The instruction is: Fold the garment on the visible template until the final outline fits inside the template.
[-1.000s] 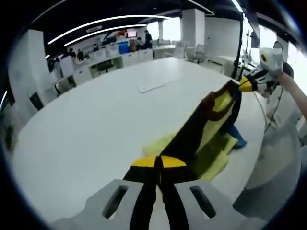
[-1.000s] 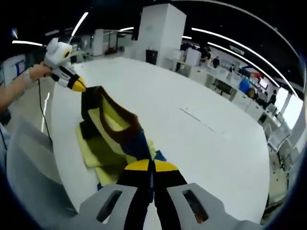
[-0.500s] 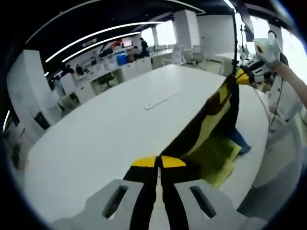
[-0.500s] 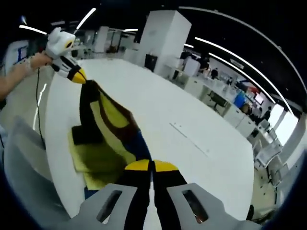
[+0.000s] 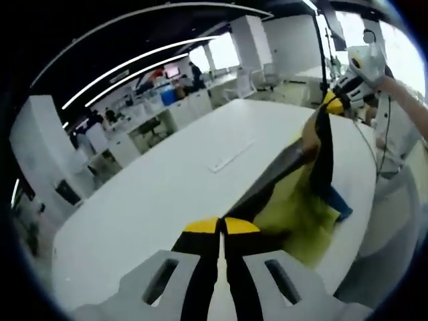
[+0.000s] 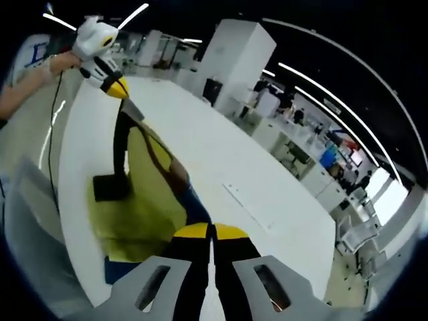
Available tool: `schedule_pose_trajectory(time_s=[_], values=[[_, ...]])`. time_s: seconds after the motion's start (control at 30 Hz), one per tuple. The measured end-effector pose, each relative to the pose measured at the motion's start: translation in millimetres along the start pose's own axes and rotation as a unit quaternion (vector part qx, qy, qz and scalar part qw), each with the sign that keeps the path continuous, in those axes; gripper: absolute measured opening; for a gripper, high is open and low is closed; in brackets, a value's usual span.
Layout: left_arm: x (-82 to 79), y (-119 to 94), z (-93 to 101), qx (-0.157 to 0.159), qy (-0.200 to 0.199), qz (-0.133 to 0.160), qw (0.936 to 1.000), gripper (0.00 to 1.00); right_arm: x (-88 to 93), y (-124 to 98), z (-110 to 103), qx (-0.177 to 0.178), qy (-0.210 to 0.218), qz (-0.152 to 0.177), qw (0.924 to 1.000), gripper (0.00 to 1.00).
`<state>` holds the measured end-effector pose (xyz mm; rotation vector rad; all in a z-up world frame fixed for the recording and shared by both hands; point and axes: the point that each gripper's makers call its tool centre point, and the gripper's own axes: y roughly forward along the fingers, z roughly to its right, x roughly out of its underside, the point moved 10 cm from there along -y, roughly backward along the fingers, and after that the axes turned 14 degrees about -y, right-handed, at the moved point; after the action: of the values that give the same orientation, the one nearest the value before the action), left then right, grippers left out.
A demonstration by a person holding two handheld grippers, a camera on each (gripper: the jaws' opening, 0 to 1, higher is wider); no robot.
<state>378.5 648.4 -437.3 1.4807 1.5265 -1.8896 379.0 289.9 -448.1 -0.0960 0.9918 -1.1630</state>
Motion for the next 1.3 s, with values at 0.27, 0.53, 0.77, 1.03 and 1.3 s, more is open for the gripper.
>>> schedule_pose_trajectory(time_s=[0.27,0.53,0.77,1.03,1.3], values=[[-23.0,-26,1.1,-0.005,0.03,0.001,0.9995,0.0,-17.7,-20,13,-0.015,-0.001,0.001,0.9999,0.01],[-51.5,-51,1.2,-0.02,0.061,0.014,0.9978,0.0,-46.7,-47,38,-0.009,-0.043,0.003,0.999,0.01],[-74.1,-70,-0.7,-0.037,0.089,0.025,0.995,0.0,-71.5,-69,56,0.002,-0.102,-0.004,0.9948,0.01],[-93.2,-98,4.2,-0.057,0.116,0.042,0.9907,0.0,-93.9,-94,63,0.019,-0.127,0.002,0.9917,0.01],[-100.8,-124,16.0,-0.065,0.129,0.061,0.9876,0.0,-105.5,-119,61,0.043,-0.142,0.003,0.989,0.01]])
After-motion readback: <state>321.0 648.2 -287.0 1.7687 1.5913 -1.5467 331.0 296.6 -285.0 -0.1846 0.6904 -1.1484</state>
